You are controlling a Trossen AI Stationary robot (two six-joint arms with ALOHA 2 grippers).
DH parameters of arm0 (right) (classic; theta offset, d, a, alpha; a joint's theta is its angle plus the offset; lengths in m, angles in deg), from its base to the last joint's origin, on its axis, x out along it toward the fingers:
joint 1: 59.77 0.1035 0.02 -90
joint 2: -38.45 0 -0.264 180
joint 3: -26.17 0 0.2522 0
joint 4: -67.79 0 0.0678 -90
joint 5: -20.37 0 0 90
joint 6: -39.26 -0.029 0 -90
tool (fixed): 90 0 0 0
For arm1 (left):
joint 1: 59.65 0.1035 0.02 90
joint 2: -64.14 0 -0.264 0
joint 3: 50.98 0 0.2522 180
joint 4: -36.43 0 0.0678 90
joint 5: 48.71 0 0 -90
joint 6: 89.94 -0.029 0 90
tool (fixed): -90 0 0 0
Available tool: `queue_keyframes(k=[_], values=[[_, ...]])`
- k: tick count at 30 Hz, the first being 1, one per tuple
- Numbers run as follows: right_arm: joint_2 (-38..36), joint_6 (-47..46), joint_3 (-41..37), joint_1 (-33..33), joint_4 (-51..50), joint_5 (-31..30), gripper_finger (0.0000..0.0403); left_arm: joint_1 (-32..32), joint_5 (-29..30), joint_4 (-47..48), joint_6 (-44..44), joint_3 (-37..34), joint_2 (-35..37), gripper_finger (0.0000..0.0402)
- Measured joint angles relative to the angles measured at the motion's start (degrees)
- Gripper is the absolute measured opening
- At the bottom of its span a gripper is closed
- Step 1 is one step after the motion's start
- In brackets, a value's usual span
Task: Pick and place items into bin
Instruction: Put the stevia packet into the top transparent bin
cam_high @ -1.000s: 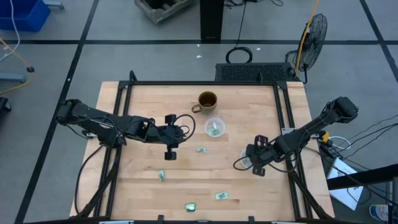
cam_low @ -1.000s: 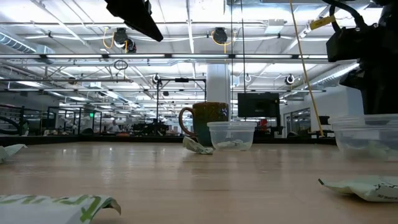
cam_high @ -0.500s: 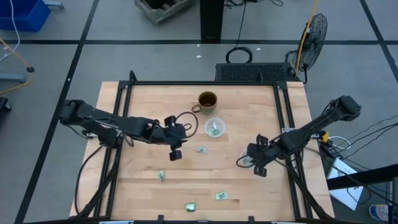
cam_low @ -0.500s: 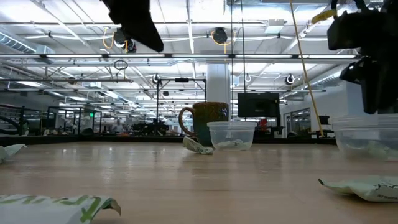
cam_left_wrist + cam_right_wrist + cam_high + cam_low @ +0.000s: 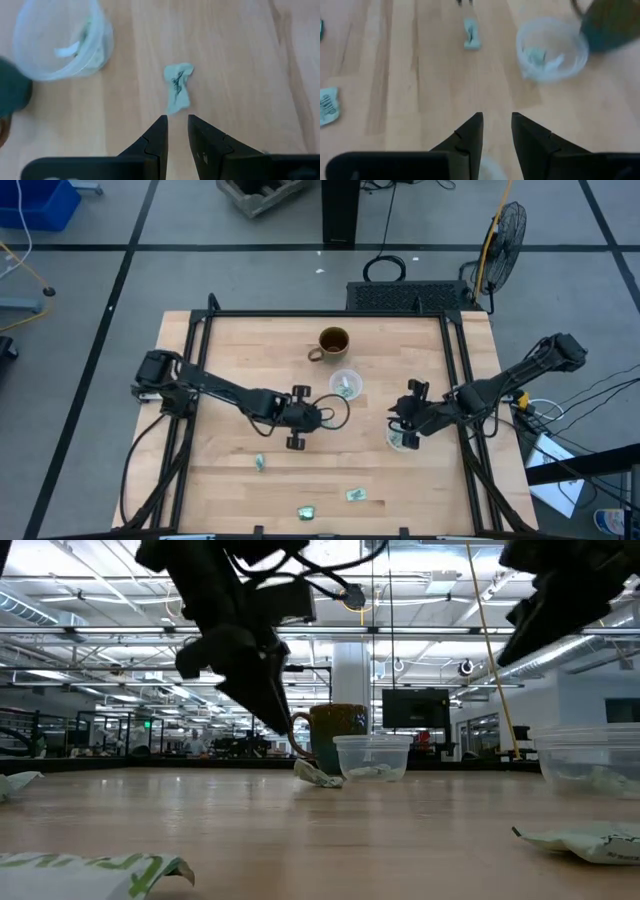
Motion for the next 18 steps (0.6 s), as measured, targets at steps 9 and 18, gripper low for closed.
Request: queue_keyframes(k=[9,18], values=[[0.01,12.68,0.01,-1.53,7.88,-0.42,0.0095,-0.02,-0.02,-3.01,-2.98,0.00,-3.24,0.0081],[0.01,14.89,0.04,-2.26,8.57,-0.38,0.0095,-0.02,-0.07,-3.89,-3.75,0.07,-4.34,0.0081]])
